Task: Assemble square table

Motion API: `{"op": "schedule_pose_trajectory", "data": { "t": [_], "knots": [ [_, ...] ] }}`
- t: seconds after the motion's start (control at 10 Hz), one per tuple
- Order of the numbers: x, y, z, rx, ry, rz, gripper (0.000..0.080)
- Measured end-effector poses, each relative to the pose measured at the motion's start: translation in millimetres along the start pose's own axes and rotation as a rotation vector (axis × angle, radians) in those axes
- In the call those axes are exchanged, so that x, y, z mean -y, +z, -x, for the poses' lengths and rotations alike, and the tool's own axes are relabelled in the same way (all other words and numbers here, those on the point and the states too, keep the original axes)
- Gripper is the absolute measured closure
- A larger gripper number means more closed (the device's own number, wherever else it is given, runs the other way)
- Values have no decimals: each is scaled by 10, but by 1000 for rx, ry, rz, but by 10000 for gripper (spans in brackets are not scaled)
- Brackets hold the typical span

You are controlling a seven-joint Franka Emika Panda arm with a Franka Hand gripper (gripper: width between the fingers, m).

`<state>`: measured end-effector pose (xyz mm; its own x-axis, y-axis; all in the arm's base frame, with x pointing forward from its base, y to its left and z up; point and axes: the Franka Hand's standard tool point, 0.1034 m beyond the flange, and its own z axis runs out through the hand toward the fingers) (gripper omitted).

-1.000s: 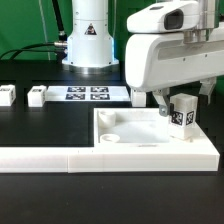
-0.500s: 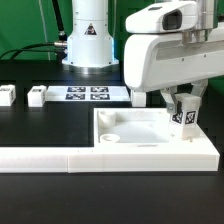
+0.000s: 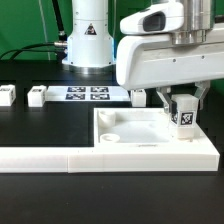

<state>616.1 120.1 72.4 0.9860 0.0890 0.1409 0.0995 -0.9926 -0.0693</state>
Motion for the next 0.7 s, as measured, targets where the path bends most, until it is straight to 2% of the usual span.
{"op": "schedule_pose_trajectory", "data": {
  "t": [0.3,0.7],
  "knots": [
    [-16,4,-5,-21,340,-15,506],
    [7,10,6,-23,775,1,506]
  ]
}}
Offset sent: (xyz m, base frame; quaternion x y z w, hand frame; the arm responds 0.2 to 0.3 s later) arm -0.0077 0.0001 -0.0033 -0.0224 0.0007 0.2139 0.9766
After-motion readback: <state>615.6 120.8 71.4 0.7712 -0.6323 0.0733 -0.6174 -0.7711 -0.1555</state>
